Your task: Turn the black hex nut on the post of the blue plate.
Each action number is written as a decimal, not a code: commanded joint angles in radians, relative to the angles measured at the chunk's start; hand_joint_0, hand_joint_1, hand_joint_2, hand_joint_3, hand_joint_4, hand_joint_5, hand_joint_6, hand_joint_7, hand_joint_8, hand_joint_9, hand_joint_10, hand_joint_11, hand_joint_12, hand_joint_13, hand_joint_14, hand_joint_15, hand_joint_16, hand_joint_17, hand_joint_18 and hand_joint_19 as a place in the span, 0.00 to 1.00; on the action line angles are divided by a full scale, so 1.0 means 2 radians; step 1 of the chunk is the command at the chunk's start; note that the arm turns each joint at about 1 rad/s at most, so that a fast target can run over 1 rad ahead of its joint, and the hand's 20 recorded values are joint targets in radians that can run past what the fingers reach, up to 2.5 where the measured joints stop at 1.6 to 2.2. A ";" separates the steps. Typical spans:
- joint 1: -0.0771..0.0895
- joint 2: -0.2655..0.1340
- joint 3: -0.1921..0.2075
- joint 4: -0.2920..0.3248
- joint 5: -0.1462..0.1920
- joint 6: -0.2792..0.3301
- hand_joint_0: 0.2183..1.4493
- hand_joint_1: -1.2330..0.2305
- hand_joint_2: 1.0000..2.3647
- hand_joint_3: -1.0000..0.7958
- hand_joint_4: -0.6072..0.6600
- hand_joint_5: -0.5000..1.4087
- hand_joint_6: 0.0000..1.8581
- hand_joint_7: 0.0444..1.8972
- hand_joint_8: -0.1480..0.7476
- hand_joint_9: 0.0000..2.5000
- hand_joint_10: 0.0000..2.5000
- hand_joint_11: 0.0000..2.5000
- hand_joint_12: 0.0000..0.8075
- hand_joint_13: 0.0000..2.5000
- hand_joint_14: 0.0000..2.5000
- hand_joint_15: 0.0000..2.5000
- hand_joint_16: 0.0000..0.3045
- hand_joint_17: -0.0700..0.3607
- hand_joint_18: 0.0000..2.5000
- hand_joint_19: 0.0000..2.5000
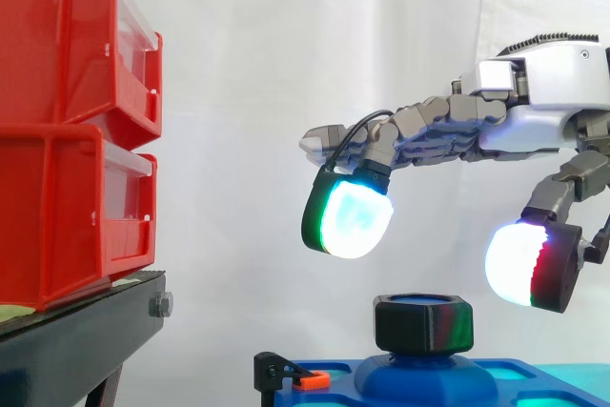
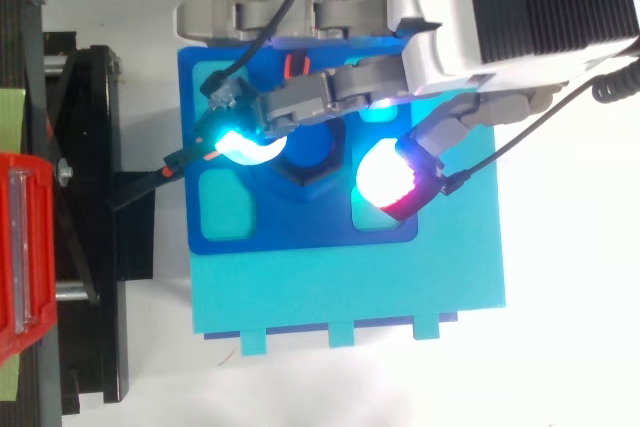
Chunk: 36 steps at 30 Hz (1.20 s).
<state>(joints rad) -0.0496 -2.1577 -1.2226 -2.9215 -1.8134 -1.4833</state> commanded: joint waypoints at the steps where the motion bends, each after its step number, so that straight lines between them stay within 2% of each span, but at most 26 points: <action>1: -0.001 0.000 0.000 0.000 -0.001 0.000 0.21 0.27 0.00 0.28 0.41 0.10 0.27 0.37 0.24 0.00 0.00 0.00 0.33 0.00 0.00 0.00 0.12 0.36 0.00 0.04; 12: -0.001 0.000 0.000 0.000 0.000 -0.002 0.20 0.30 0.00 0.28 0.42 0.10 0.27 0.38 0.25 0.00 0.00 0.00 0.34 0.00 0.00 0.00 0.13 0.37 0.00 0.04; 18: 0.004 -0.001 0.000 -0.001 0.003 -0.005 0.20 0.31 0.00 0.28 0.42 0.10 0.27 0.38 0.25 0.00 0.00 0.00 0.34 0.00 0.00 0.00 0.13 0.37 0.00 0.04; 36: 0.006 -0.002 0.000 0.000 0.003 -0.005 0.20 0.33 0.00 0.28 0.43 0.10 0.27 0.38 0.26 0.00 0.00 0.00 0.35 0.00 0.00 0.00 0.13 0.37 0.00 0.05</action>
<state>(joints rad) -0.0398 -2.1597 -1.2225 -2.9224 -1.8070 -1.4924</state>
